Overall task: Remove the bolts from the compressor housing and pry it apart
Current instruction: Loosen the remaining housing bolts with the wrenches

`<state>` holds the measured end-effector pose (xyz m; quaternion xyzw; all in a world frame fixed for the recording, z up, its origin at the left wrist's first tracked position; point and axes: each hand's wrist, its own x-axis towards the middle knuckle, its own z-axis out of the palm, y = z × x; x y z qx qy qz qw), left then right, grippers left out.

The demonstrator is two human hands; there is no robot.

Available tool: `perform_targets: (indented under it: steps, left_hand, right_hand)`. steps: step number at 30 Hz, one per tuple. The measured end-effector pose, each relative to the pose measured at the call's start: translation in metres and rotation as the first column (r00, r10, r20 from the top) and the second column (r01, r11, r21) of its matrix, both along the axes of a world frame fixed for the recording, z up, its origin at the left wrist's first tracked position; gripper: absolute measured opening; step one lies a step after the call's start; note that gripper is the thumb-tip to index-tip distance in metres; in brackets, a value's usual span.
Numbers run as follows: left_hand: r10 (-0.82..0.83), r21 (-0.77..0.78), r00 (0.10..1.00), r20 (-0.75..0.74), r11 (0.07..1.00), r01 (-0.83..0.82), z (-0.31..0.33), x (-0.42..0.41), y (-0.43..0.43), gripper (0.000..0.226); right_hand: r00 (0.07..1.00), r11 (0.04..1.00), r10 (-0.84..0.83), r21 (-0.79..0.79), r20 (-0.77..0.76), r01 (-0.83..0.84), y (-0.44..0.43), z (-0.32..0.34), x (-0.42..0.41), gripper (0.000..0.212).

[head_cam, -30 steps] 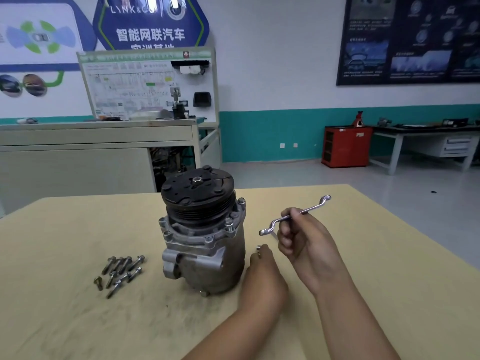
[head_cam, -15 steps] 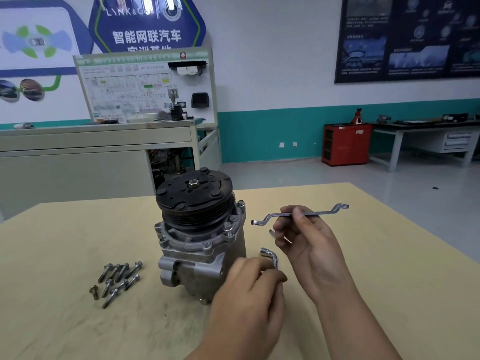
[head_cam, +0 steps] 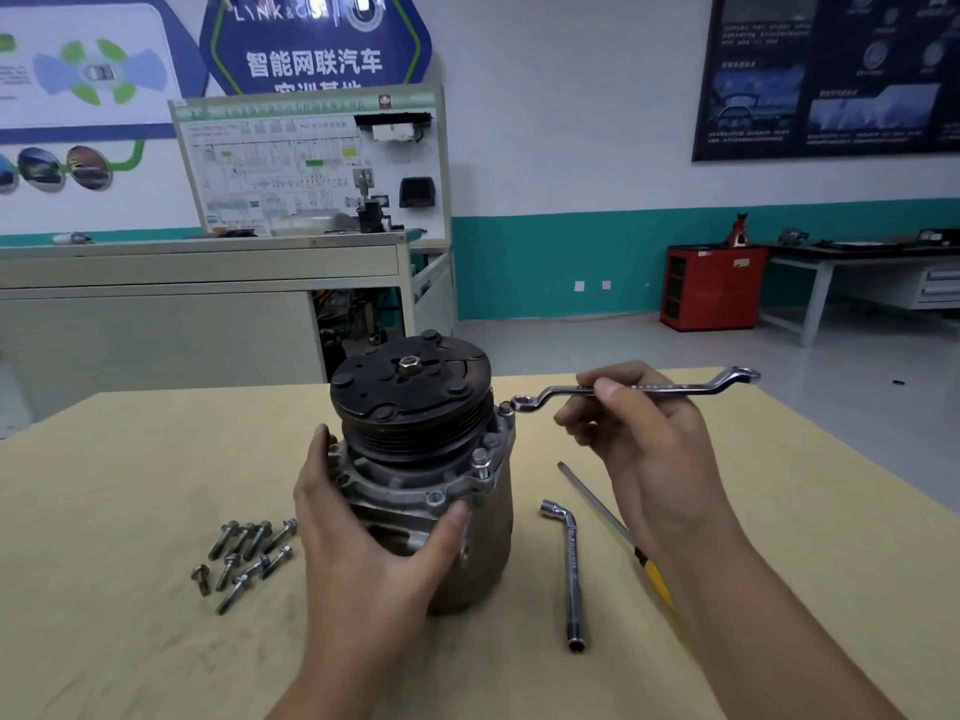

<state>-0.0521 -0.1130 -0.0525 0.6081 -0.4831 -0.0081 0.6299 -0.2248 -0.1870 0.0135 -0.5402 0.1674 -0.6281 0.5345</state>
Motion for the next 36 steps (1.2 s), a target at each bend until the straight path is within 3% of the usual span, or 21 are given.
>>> perform_targets:
  steps: [4, 6, 9, 13, 19, 24, 27, 30, 36]
  left_hand:
    - [-0.038, -0.019, 0.999, 0.027, 0.999, 0.039, -0.003, 0.014, -0.008, 0.107]
    - [-0.153, -0.014, 0.988, -0.01, 0.988, 0.153, -0.001, 0.026, -0.01, 0.101]
    - [-0.334, -0.016, 0.94, -0.077, 0.943, 0.333, 0.003, 0.047, -0.014, 0.088]
    - [-0.431, 0.056, 0.891, -0.143, 0.895, 0.442, 0.002, 0.067, -0.019, 0.08]
    - [-0.457, 0.029, 0.867, -0.197, 0.881, 0.471, 0.005, 0.066, -0.011, 0.085]
    - [-0.465, 0.07, 0.865, -0.188, 0.872, 0.484, 0.006, 0.054, -0.004, 0.118]
    - [-0.474, 0.071, 0.862, -0.179, 0.868, 0.492, 0.008, 0.05, -0.006, 0.134]
    - [-0.465, 0.064, 0.867, -0.18, 0.874, 0.482, 0.006, 0.048, -0.009, 0.133]
    - [-0.412, 0.036, 0.906, -0.099, 0.908, 0.417, -0.001, 0.046, -0.013, 0.105]
  right_hand:
    - [0.996, 0.998, 0.043, 0.035, 0.08, -0.046, -0.01, 0.007, 0.002, 0.028]
    - [0.988, 0.994, 0.09, 0.045, 0.127, -0.096, -0.009, 0.002, 0.006, 0.03]
    - [0.986, 0.987, 0.154, 0.034, 0.059, -0.156, -0.004, -0.005, 0.011, 0.018]
    - [0.987, 0.987, 0.158, -0.003, -0.027, -0.158, 0.004, -0.009, 0.013, 0.022]
    - [0.994, 0.985, 0.018, -0.171, -0.112, -0.037, 0.023, -0.002, 0.029, 0.01]
    - [0.955, 0.924, -0.122, -0.382, -0.271, 0.009, 0.041, 0.003, 0.047, 0.006]
    - [0.918, 0.862, -0.268, -0.498, -0.293, 0.093, 0.045, 0.002, 0.051, 0.006]
    - [0.883, 0.816, -0.353, -0.564, -0.309, 0.129, 0.047, 0.001, 0.053, 0.005]
    - [0.833, 0.774, -0.42, -0.621, -0.361, 0.121, 0.05, -0.001, 0.052, 0.012]
